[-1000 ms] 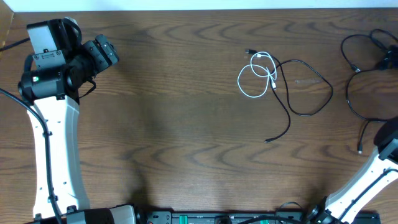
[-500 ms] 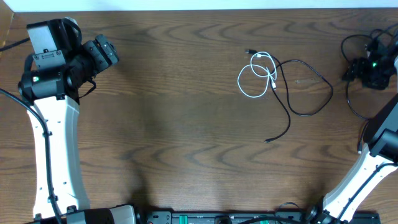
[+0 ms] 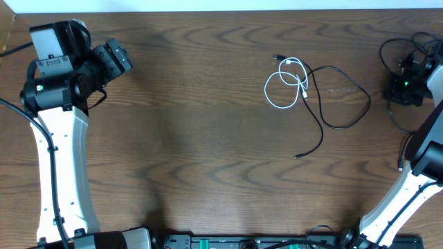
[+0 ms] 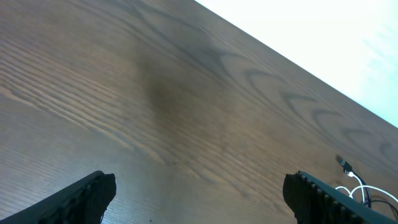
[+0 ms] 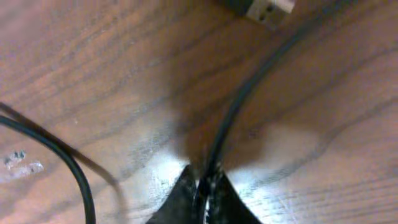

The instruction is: Untangle cables

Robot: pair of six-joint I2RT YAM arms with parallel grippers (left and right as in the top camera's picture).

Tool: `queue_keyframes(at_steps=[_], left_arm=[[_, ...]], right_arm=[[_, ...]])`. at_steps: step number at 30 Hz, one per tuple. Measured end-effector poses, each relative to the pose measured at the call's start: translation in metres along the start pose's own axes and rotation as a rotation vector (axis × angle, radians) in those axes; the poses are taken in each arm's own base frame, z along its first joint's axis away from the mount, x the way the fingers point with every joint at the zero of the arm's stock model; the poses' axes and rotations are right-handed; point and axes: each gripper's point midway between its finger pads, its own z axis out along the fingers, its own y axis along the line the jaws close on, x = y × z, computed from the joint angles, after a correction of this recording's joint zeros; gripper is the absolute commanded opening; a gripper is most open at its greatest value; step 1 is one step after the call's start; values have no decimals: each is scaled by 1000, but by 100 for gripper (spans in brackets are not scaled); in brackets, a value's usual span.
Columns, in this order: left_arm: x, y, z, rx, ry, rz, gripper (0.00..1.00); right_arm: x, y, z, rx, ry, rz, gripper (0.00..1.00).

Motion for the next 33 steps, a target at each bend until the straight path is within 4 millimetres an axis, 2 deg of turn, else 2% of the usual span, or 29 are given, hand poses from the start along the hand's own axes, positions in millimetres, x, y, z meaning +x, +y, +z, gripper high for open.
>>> queue_keyframes(at_steps=[3,5,6,9,11,13,16,18,20,23,24,25,26,27,31,33], left_arm=[[0,0,0,0,0,-1,92],[0,0,0,0,0,-1,92],[0,0,0,0,0,0,92],[0,0,0,0,0,-1,92],[0,0,0,0,0,-1,92],[0,0,0,0,0,0,92],[0,0,0,0,0,0,92],[0,0,0,0,0,0,92],[0,0,0,0,0,0,92],[0,0,0,0,0,0,92],[0,0,0,0,0,0,92],[0,0,0,0,0,0,92],[0,0,0,0,0,-1,92],[0,0,0,0,0,-1,92],[0,0,0,0,0,-1,92],[0,0,0,0,0,0,92]], right_arm=[[-4,-2,-3,2,-10,40,1],[-13,-5,-15,4,-25,67,1],[-24,-8,-27,7,-51,83,1],[-67,-24,-74,24,-177,120,1],[-103,-41,-126,47,-317,141,1],[-126,-54,-168,71,-435,156,1],[-147,-72,-217,129,-576,183,1],[-153,-81,-235,170,-635,199,1],[-158,-89,-240,207,-663,213,1],[-158,-100,-228,253,-649,234,1],[-157,-103,-221,263,-636,240,15],[-156,-106,-212,268,-620,245,43],[-154,-111,-199,274,-593,254,93],[-152,-114,-188,278,-572,262,99],[-133,-121,-140,275,-441,282,99],[-123,-122,-125,273,-387,288,99]])
